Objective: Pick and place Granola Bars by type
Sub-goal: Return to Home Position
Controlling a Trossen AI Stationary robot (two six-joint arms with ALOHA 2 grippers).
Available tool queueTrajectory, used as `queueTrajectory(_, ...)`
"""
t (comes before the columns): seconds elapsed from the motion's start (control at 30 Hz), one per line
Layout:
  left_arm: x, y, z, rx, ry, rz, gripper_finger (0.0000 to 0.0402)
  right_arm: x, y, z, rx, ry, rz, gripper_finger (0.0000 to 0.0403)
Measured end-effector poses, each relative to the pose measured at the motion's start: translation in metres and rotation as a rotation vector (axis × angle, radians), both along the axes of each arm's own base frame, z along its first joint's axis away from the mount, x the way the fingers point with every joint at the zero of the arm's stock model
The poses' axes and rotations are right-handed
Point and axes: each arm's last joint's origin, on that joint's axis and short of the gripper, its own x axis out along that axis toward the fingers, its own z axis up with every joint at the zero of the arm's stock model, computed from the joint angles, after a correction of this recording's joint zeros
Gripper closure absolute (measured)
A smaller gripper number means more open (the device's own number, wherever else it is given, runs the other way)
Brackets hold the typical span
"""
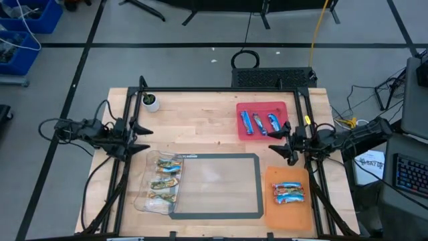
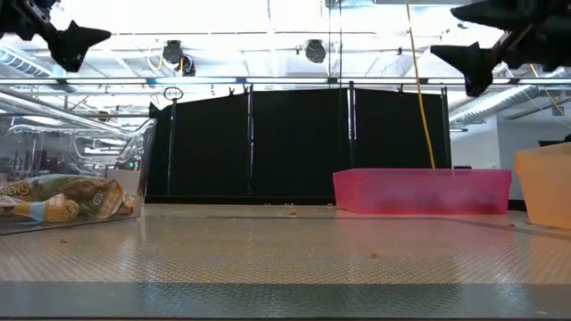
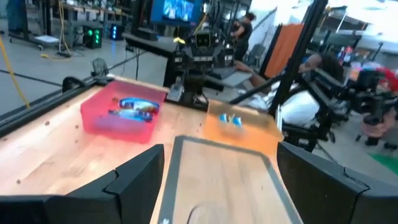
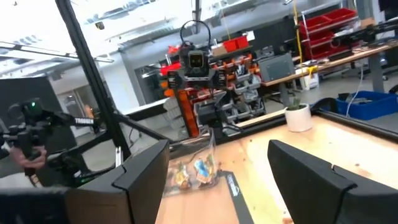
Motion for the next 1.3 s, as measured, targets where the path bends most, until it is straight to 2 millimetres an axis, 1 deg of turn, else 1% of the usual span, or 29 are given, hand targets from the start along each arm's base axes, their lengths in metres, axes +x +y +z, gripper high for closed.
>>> queueTrajectory(0.1, 0.001, 0.0, -0.002, 0.01, 0.006, -0.001, 0.0092, 0.0, 0.0, -0.01, 0.007, 0.0, 0.009, 0.014)
queueTrajectory(0.17, 0.001, 0.0, 0.0, 0.023, -0.008, -0.008, 0.0091, 0.0, 0.0, -0.014, 0.013, 0.0, 0.012, 0.014)
queueTrajectory(0.3, 0.001, -0.001, 0.002, 0.042, -0.034, -0.012, 0.0091, 0.0, 0.0, -0.014, 0.021, 0.003, 0.013, 0.014)
queueTrajectory(0.63, 0.001, 0.0, 0.002, 0.055, -0.029, 0.016, 0.0092, 0.0, 0.0, -0.016, 0.021, 0.007, 0.013, 0.014)
queueTrajectory(0.8, 0.004, -0.001, 0.0, 0.112, -0.063, -0.009, 0.0091, 0.0, 0.0, -0.016, 0.017, 0.007, 0.017, 0.014)
queueTrajectory(0.93, 0.012, -0.004, -0.011, 0.122, -0.085, -0.014, 0.0091, 0.0, 0.001, -0.016, 0.004, 0.008, 0.042, 0.014)
queueTrajectory(1.03, 0.02, -0.008, -0.028, 0.09, -0.081, -0.037, 0.0091, 0.0, 0.002, -0.016, -0.001, 0.01, 0.073, 0.014)
queueTrajectory(1.1, 0.025, -0.01, -0.036, 0.077, -0.111, -0.064, 0.0091, 0.0, 0.003, -0.016, -0.004, 0.009, 0.105, 0.014)
queueTrajectory(1.3, 0.036, -0.014, -0.063, 0.06, -0.151, -0.069, 0.0092, 0.0, 0.005, -0.016, -0.016, 0.008, 0.168, 0.014)
